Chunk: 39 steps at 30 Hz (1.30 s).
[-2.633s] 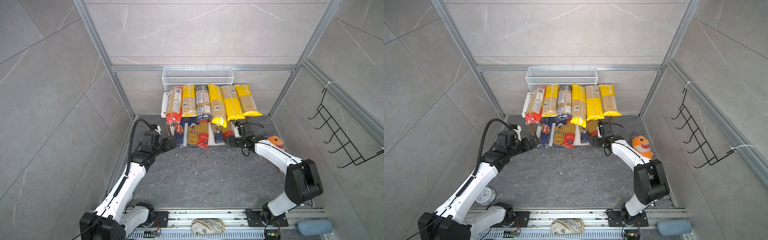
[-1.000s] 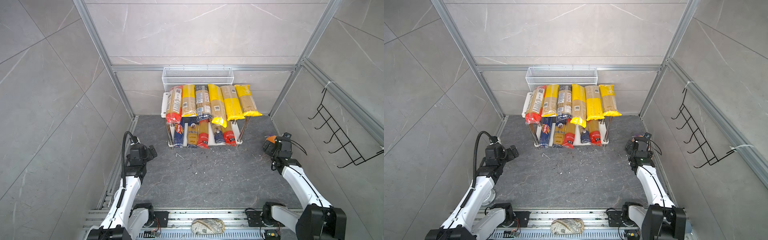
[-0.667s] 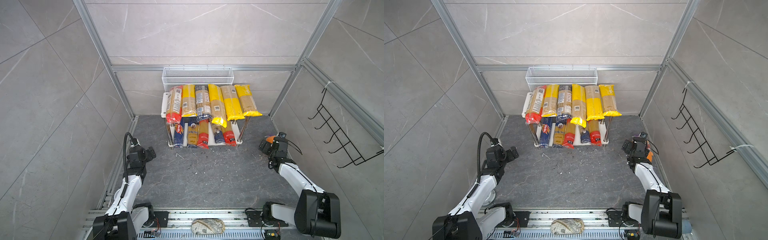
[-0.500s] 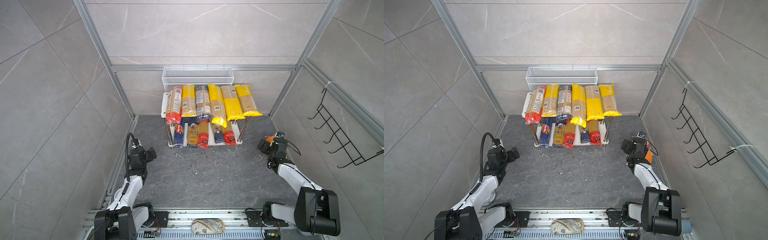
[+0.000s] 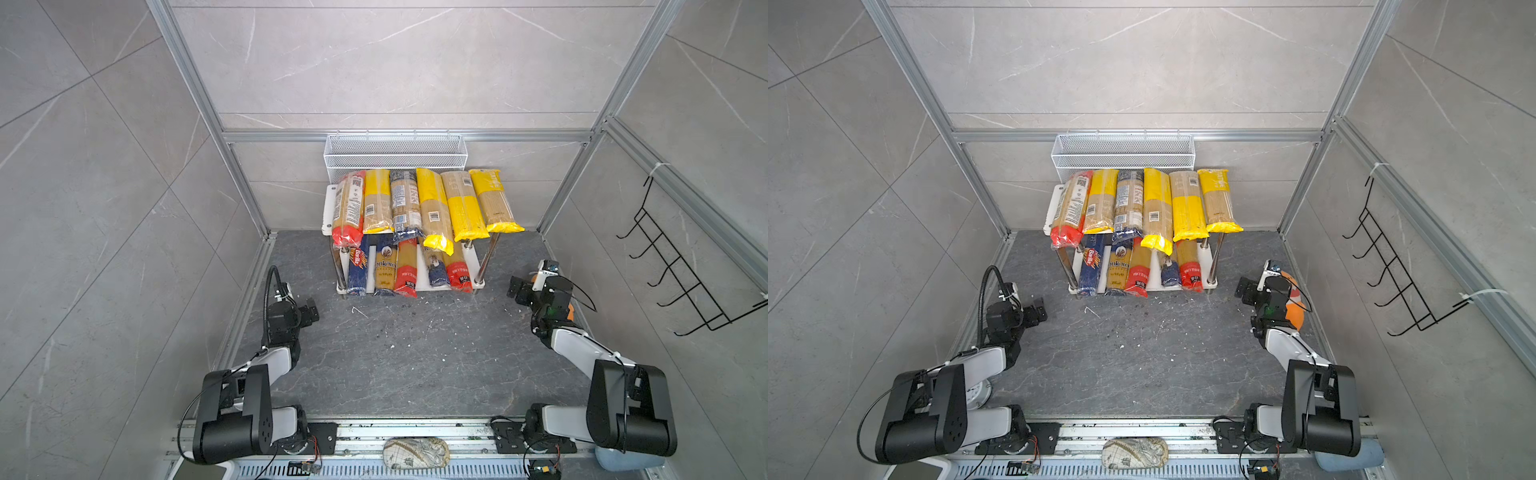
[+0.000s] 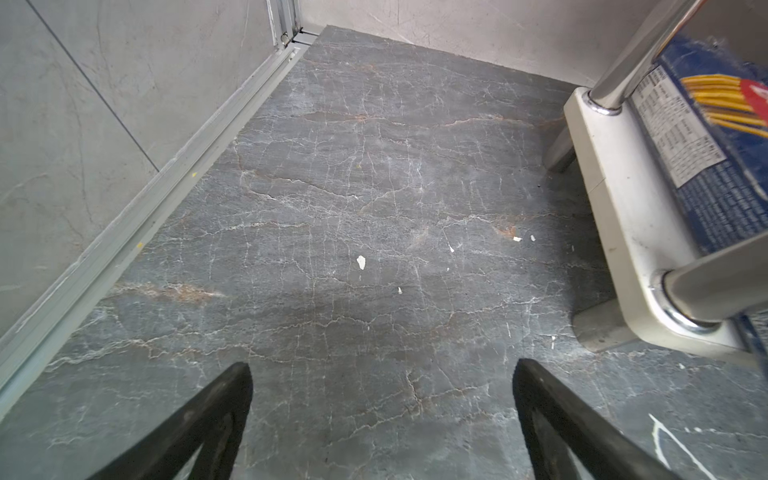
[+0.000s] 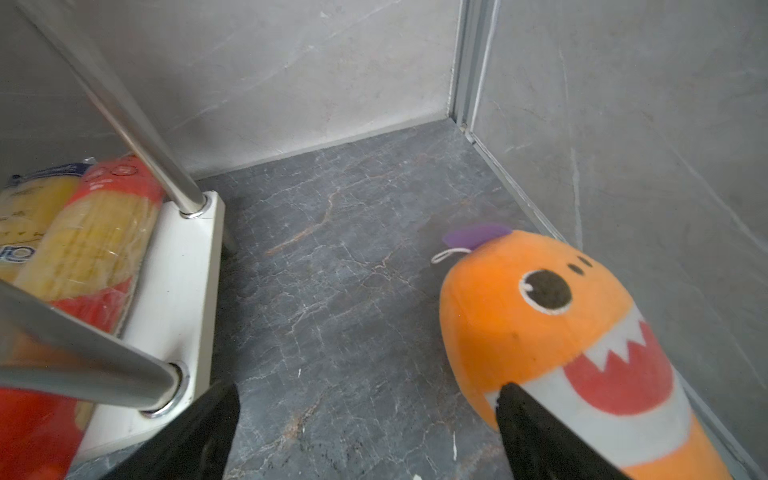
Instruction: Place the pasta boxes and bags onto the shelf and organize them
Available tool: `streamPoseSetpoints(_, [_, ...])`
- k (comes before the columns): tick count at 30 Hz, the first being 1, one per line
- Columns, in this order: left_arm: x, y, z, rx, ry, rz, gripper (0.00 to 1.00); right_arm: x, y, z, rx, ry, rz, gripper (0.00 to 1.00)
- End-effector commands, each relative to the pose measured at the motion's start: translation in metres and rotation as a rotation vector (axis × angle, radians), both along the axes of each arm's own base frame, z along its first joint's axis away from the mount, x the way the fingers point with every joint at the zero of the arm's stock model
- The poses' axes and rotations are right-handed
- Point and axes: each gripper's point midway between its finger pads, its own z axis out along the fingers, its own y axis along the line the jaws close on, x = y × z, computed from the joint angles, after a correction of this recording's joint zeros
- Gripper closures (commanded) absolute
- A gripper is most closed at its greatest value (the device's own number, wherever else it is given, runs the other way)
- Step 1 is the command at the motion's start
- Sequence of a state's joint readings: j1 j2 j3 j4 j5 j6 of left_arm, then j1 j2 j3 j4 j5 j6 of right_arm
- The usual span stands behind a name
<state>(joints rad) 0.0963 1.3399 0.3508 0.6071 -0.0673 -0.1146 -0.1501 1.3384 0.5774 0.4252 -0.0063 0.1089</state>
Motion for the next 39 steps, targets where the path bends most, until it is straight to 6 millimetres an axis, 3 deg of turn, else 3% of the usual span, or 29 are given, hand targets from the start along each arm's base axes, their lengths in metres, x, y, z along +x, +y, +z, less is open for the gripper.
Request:
streamPoseSetpoints(1, [0.015, -0.001, 0.023, 0.043, -0.119, -0.036, 0.00, 0.003, 0.013, 0.000, -0.014, -0.028, 0.083, 0.00])
streamPoseSetpoints(6, [0.020, -0.002, 0.005, 0.048, -0.118, -0.046, 0.00, -0.005, 0.025, 0.005, 0.026, -0.072, 0.132, 0.00])
streamPoseSetpoints(14, [0.026, -0.015, 0.000, 0.064, -0.085, -0.117, 0.00, -0.019, 0.033, 0.005, 0.045, -0.103, 0.145, 0.00])
streamPoseSetpoints(25, [0.026, -0.015, -0.001, 0.063, -0.080, -0.120, 0.00, -0.009, 0.050, -0.041, 0.051, -0.047, 0.197, 0.00])
streamPoseSetpoints(30, [0.026, -0.015, 0.000, 0.062, -0.081, -0.119, 0.00, -0.006, 0.065, -0.049, -0.048, -0.038, 0.205, 0.00])
streamPoseSetpoints(39, [0.026, -0.015, -0.001, 0.063, -0.080, -0.119, 0.00, -0.010, 0.064, -0.053, -0.075, -0.059, 0.171, 0.00])
